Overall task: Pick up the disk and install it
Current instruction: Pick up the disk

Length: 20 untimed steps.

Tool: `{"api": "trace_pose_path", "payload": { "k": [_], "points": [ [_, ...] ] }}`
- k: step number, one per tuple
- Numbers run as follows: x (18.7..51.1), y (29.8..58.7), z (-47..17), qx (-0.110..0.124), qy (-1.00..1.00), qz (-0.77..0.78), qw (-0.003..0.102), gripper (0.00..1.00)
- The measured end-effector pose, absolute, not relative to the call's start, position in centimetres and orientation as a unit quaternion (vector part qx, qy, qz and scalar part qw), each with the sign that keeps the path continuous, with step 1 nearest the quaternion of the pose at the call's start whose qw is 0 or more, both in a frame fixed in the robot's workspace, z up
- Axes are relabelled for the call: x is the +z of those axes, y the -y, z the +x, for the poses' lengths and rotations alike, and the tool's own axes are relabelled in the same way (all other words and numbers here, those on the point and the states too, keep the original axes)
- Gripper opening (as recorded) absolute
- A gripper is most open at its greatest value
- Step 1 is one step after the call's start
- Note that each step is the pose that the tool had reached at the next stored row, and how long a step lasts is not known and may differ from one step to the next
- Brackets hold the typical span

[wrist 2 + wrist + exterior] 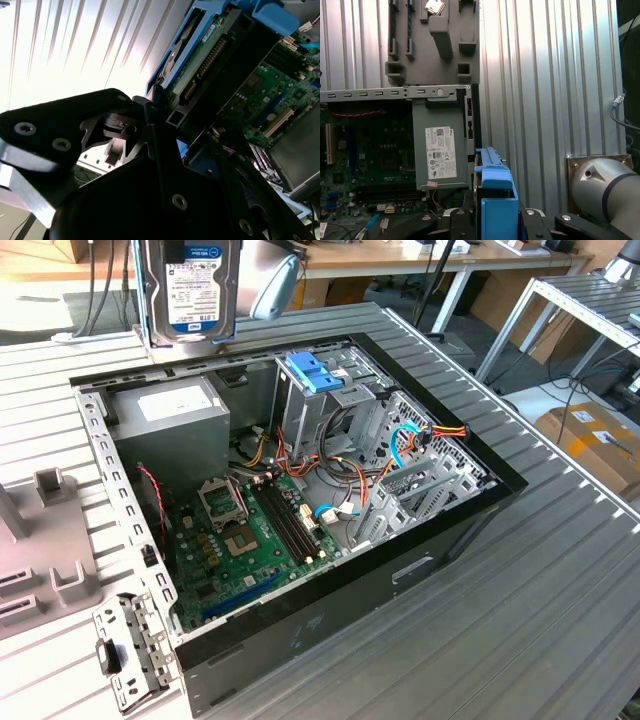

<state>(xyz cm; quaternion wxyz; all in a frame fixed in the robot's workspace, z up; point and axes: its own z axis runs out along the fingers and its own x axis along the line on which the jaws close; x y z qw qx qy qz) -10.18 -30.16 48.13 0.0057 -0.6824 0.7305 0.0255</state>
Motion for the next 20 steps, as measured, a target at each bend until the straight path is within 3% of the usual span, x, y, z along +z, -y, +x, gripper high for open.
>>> {"api": "trace_pose_path", "payload": {
  "k": [20],
  "points": [
    [48.1,30.2,-7.4,0.026,-0.731,-0.682,0.006,0.36]
  ]
}}
